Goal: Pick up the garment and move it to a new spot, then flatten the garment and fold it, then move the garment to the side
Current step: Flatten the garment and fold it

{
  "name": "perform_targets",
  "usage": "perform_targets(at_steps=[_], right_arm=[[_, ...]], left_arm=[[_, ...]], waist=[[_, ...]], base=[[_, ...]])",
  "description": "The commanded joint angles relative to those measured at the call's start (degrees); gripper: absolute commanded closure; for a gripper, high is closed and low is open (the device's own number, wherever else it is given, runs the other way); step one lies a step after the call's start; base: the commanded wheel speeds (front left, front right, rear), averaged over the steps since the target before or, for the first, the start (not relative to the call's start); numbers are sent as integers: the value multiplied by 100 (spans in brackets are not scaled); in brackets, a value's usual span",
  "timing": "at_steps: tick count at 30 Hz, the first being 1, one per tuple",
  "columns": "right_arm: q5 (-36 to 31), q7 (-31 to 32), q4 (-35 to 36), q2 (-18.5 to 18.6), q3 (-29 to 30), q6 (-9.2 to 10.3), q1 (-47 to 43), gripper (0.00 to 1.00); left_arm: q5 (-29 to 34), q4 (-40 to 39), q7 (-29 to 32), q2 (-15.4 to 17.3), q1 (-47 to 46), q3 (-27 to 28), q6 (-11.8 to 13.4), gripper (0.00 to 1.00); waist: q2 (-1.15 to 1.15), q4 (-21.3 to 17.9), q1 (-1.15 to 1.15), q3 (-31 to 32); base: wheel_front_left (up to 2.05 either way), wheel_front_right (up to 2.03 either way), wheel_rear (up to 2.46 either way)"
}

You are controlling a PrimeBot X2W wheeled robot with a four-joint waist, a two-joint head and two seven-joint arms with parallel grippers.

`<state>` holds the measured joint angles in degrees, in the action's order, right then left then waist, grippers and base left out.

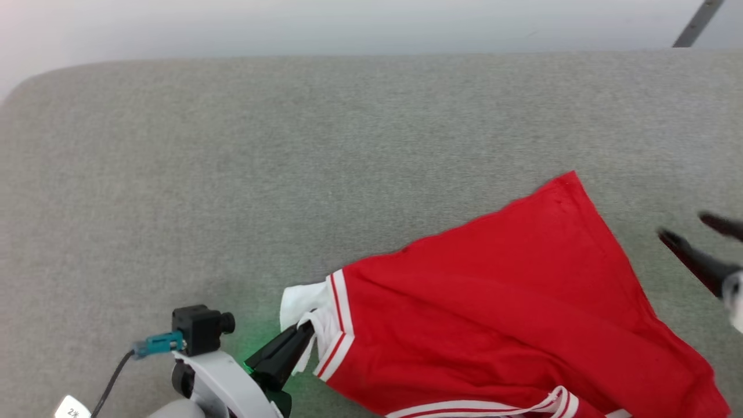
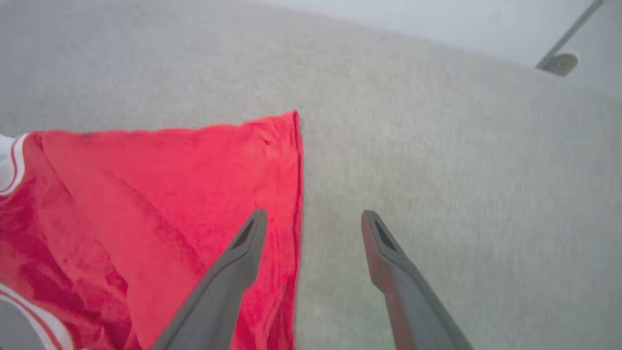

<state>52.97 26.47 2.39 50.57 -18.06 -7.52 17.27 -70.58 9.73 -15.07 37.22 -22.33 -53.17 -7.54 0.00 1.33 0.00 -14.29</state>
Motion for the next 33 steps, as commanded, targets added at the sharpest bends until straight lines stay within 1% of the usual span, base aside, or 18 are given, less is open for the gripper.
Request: perform_targets(at_steps=[1, 3, 4, 5, 9, 10, 11, 12, 13, 17, 21, 22, 23, 24, 25, 28, 30, 33], right_arm=[[-284, 76, -145, -363, -174, 6, 540, 0], [-540, 169, -394, -636, -363, 6, 1063, 0], [-540, 169, -394, -636, -363, 6, 1063, 0], [-757, 307, -688, -852, -654, 6, 1501, 0], [-995, 555, -1405, -1072, -1233, 6, 2164, 0], [-995, 555, -1405, -1072, -1233, 6, 2164, 0], [-1001, 662, -1735, -1103, -1548, 6, 2376, 0], [-1001, 662, -1735, -1103, -1548, 6, 2376, 0], [-935, 764, -2018, -1079, -1829, 6, 2533, 0], [-905, 776, -2488, -997, -2322, 7, 2744, 0], [-802, 859, -2755, -1009, -2758, 8, 2720, 0], [-707, 939, -2809, -1028, -2887, 7, 2702, 11], [-592, 982, -2814, -1032, -3017, 6, 2686, 53], [-485, 950, -2802, -1045, -3102, 6, 2698, 73], [-416, 894, -2803, -1051, -3156, 1, 2748, 100], [-167, 597, -2844, -1046, -3097, 2, 2946, 100], [-31, 331, -3205, -1073, -2718, 8, 3148, 100], [123, -97, -3802, -1409, -2187, 6, 3511, 100]], left_arm=[[78, -18, 12, -37, -78, -23, 16, 100], [105, -43, 11, -78, -134, -60, 16, 100], [105, -43, 11, -78, -134, -60, 16, 100], [143, -52, 10, -87, -168, -100, 16, 100], [166, -34, 8, -176, -263, -145, 16, 100], [166, -34, 8, -176, -263, -145, 16, 100], [161, -18, 5, -212, -298, -168, 16, 100], [161, -18, 5, -212, -298, -168, 16, 100], [184, -15, 3, -261, -353, -198, 15, 100], [211, 32, 0, -346, -455, -275, 15, 100], [184, 81, -2, -382, -522, -309, 15, 100], [167, 98, -2, -387, -538, -318, 15, 100], [150, 119, -3, -386, -543, -324, 15, 100], [136, 136, -3, -376, -537, -328, 15, 100], [106, 151, -3, -362, -522, -321, 15, 100], [10, 215, -4, -296, -483, -242, 15, 100], [-53, 276, -5, -253, -556, -152, 15, 100], [-229, 242, 30, -222, -900, 1, 15, 100]], waist=[[0, 147, 0, -93], [0, 254, 0, -176], [0, 254, 0, -176], [0, 347, 0, -261], [0, 527, 0, -415], [0, 527, 0, -415], [0, 597, 0, -478], [0, 597, 0, -478], [0, 654, 0, -555], [0, 741, 0, -671], [0, 753, 0, -695], [0, 752, 0, -692], [0, 744, 0, -678], [0, 728, 0, -657], [0, 707, 0, -631], [0, 647, 0, -511], [0, 595, 0, -428], [0, 513, 0, -330]], base=[[0, 0, 0], [0, 0, 0], [0, 0, 0], [0, 0, 0], [0, 0, 0], [0, 0, 0], [0, 0, 0], [0, 0, 0], [0, 0, 0], [0, 0, 0], [0, 0, 0], [0, 0, 0], [0, 0, 0], [0, 0, 0], [0, 0, 0], [0, 0, 0], [0, 0, 0], [0, 0, 0]])
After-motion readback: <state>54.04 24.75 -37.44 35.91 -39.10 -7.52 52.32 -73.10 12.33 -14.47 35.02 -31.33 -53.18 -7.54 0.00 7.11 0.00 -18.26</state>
